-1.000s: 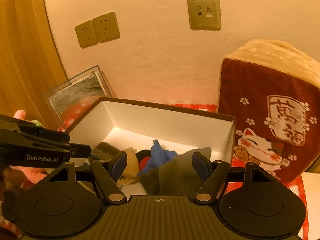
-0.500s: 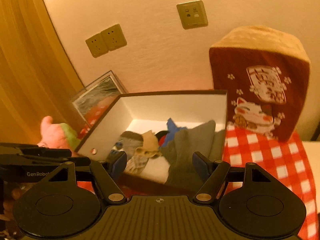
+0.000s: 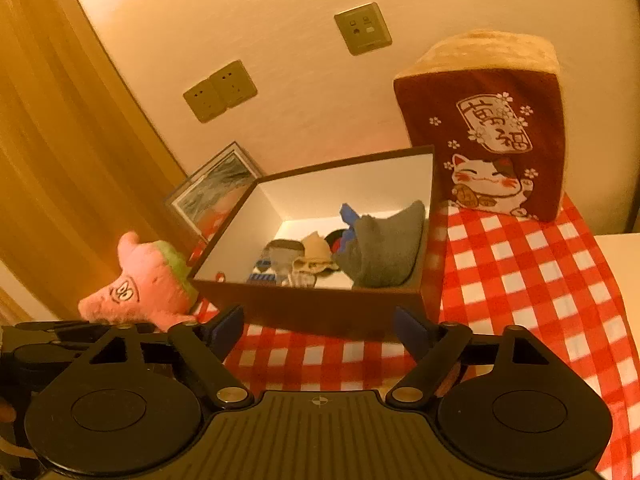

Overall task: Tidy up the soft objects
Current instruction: 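Withdraw both open grippers from the box toward the yellow sponge, then grasp the yellow sponge with the right gripper and lift it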

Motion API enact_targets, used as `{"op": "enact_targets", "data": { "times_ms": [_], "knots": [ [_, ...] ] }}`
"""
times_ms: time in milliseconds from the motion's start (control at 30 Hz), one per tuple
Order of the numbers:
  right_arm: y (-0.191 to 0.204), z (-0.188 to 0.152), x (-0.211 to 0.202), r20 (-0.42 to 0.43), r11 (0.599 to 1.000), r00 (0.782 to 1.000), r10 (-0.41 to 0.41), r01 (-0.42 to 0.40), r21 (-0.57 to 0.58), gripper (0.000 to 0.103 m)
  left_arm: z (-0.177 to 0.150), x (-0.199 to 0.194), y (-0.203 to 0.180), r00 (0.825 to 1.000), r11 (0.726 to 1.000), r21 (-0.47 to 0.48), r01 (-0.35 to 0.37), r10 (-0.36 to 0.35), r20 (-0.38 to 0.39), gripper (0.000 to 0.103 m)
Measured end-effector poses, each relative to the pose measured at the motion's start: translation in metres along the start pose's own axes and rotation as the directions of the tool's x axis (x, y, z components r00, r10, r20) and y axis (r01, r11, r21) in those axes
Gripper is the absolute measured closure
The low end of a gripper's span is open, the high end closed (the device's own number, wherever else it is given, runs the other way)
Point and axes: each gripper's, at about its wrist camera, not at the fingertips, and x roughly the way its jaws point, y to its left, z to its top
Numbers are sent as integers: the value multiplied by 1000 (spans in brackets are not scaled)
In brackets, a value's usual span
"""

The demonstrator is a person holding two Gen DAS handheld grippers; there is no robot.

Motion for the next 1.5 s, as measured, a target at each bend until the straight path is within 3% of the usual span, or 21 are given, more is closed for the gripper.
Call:
{"op": "enact_targets", "data": {
  "times_ms": [167, 233, 433, 1000, 1500],
  "knots": [
    [-4, -17, -14, -16, 1000, 1000, -1, 2, 23, 2, -18, -9, -5, 1000, 1000, -8, 17, -17, -10, 50],
    [-6, -24, -19, -21, 999, 1000, -4, 4, 36, 0, -26, -12, -7, 1000, 1000, -9, 20, -20, -15, 50],
    [-10, -41, -31, -36, 999, 999, -26, 28, 33, 0, -44, -13, -13, 998, 999, -11, 49, -49, -43, 50],
    [-17, -102, -31, -189, 996, 978, -90, 83, -42, 0, -87, 4, -36, 982, 994, 4, 110, -108, -157, 50],
    [-9, -134, -9, -243, 966, 963, -119, 56, -252, 0, -109, 26, -47, 964, 992, 8, 123, -117, -238, 50]
  ]
}}
